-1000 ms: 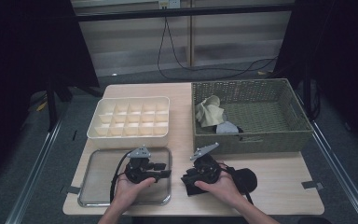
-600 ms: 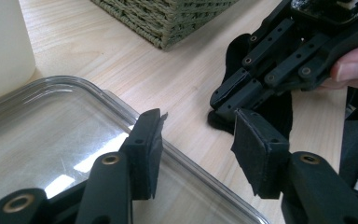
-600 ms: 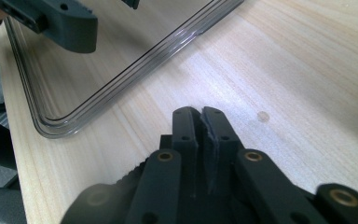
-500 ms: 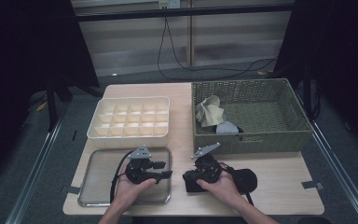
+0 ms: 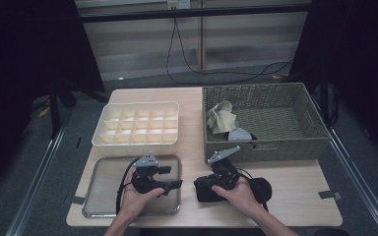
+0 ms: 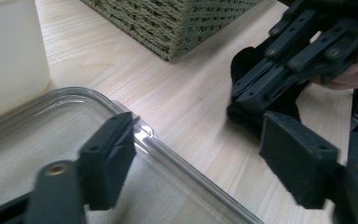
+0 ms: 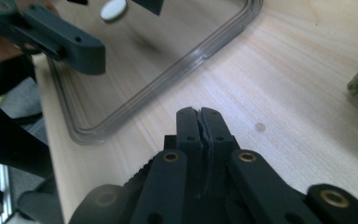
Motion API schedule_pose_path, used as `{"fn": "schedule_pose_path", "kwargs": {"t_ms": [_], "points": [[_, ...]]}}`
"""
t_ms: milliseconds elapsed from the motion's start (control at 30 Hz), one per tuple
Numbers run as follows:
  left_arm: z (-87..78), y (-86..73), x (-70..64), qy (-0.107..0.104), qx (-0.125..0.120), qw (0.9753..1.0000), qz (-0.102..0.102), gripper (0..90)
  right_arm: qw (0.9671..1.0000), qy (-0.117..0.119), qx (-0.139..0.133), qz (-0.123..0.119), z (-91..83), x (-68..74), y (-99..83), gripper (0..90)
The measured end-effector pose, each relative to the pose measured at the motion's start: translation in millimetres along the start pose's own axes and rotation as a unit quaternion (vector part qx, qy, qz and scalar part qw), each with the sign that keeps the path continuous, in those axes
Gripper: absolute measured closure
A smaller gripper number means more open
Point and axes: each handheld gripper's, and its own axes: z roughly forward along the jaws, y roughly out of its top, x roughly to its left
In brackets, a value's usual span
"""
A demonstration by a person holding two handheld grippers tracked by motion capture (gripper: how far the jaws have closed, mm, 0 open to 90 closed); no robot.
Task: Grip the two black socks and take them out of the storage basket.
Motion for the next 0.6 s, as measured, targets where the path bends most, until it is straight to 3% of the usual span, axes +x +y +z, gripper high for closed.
{"fn": "schedule_pose_path", "kwargs": {"t_ms": [167,600], "points": [[2.0,0.4,-0.1,0.004,0.004,1.0000,-0.004,17.2,0.9997,0.012,-0.022,0.002,-13.6,3.0,3.9,87.1],[4.8,1.3,-2.4,0.001,0.011,0.9999,0.007,13.3,0.9952,0.030,-0.093,-0.003,-60.4,4.7,19.0,87.1]]}}
